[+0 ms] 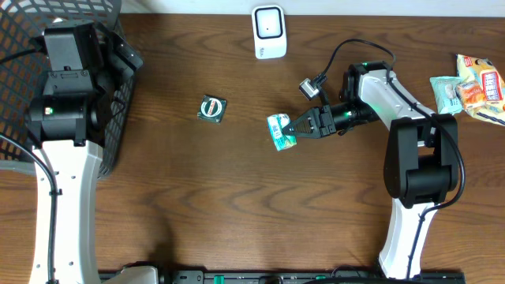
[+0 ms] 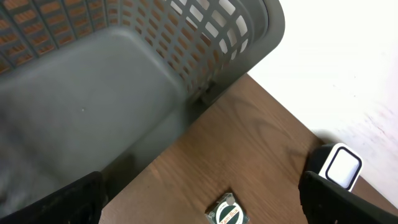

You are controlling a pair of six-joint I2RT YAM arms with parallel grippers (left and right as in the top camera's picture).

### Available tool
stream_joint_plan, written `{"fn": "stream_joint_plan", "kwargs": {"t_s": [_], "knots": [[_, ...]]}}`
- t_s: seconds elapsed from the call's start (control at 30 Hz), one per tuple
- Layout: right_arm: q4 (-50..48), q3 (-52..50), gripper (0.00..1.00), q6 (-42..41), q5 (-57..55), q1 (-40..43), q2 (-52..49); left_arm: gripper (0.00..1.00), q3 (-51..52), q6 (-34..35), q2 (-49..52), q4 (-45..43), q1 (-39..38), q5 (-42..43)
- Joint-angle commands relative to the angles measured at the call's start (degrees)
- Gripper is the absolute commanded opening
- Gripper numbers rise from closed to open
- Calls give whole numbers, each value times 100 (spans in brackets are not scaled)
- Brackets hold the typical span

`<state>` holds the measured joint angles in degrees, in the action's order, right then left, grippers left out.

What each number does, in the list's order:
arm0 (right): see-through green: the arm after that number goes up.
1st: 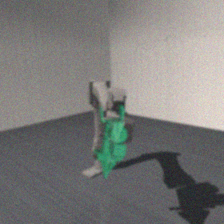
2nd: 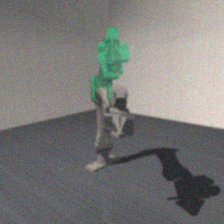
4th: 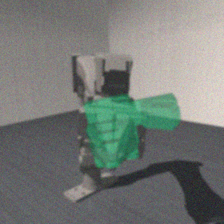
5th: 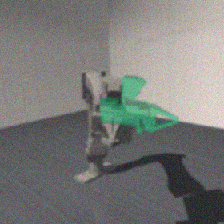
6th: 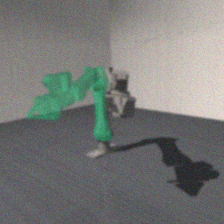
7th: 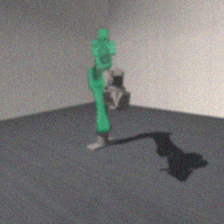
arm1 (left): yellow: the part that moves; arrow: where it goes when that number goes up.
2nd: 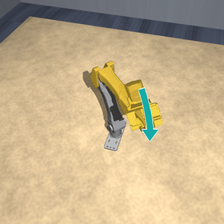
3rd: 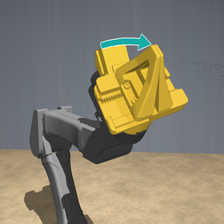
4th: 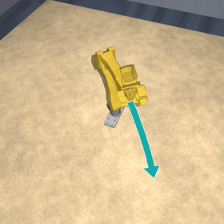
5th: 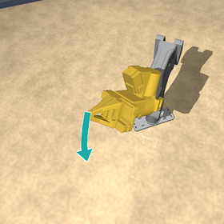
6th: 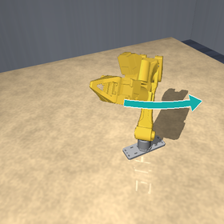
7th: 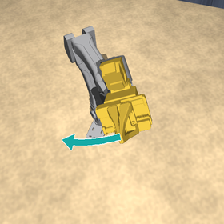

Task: Scan the item barcode
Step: 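Lift the green Kleenex pack and rotate it in the right gripper, then hold the green Kleenex pack up to the white scanner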

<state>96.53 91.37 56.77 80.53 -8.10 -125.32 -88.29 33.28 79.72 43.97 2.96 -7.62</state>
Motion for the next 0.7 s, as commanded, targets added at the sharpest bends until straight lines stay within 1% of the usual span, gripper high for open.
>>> {"fn": "stream_joint_plan", "kwargs": {"t_s": [0.0, 0.43, 0.5, 0.57, 0.63, 0.67], "knots": [[-11, -4, 1, 114, 177, 20, -52, 98, -11, 68, -31, 20, 24, -13], [-31, -2, 1, 114, 256, 17, -52, 98, -11, 68, -31, 20, 24, -13], [-129, -4, 1, 114, 234, 13, -52, 98, -11, 68, -31, 20, 24, -13], [-450, -2, 1, 57, 116, 0, -52, 98, -11, 68, -31, 20, 24, -13], [-916, -2, 1, -496, -28, -24, -52, 98, -11, 68, -31, 20, 24, -13], [-1353, -2, 1, -1104, -151, -48, -52, 98, -11, 68, -31, 20, 24, -13]]}}
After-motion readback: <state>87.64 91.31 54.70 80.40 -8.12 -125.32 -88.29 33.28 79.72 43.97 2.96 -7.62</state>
